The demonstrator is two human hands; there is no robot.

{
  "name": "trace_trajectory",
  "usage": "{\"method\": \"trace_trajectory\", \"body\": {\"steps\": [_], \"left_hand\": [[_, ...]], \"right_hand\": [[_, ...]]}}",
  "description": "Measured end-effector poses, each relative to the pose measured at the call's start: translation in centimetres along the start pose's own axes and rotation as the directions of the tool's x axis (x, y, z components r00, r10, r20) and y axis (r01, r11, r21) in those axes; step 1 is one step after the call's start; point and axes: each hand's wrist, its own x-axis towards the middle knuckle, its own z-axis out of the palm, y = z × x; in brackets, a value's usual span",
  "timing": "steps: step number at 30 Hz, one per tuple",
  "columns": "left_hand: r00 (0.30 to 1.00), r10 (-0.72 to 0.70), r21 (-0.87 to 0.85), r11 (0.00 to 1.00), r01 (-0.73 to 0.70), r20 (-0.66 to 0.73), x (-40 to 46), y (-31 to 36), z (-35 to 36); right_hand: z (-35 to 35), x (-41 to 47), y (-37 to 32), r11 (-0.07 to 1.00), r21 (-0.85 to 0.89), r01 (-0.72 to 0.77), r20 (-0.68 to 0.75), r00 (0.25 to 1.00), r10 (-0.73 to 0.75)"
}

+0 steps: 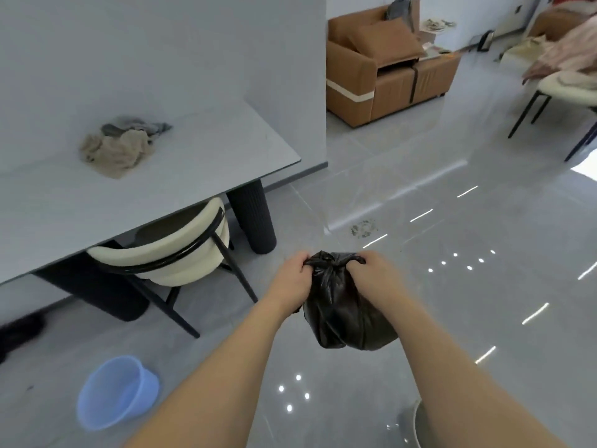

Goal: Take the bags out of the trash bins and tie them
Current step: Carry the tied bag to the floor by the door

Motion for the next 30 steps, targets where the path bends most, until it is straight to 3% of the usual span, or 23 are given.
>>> {"method": "trace_trajectory", "body": {"steps": [5, 10, 14, 21, 27, 30], "left_hand": [[0.979, -0.096, -0.079, 0.993, 0.083, -0.182, -4.3, -1.9, -5.5], [0.885, -0.235, -0.18, 0.968, 0.175, -0.403, -11.4, -5.3, -12.8], [0.755, -0.317, -0.242, 0.947, 0.213, -0.574, -19.7, -8.6, -19.0], [0.466, -0.395, -0.335, 0.919, 0.208, -0.792, -35.4, -15.2, -27.0], [0.293, -0.436, -0.381, 0.896, 0.228, -0.851, -44.9, -20.2, -32.9], [0.257, -0.471, -0.427, 0.879, 0.212, -0.844, -47.5, -22.8, -36.2]], "right_hand": [[3.9, -0.9, -5.7, 0.992, -0.057, 0.112, 0.126, 0.987, -0.105], [10.3, -3.9, -13.0, 0.95, -0.037, 0.309, 0.313, 0.907, -0.283], [16.4, -9.7, -19.3, 0.897, 0.054, 0.439, 0.453, 0.79, -0.414], [27.9, -22.0, -29.2, 0.731, 0.156, 0.665, 0.627, 0.505, -0.593], [36.3, -31.6, -33.8, 0.667, 0.245, 0.703, 0.652, 0.39, -0.65], [39.8, -34.2, -35.7, 0.664, 0.254, 0.703, 0.678, 0.36, -0.641]]}}
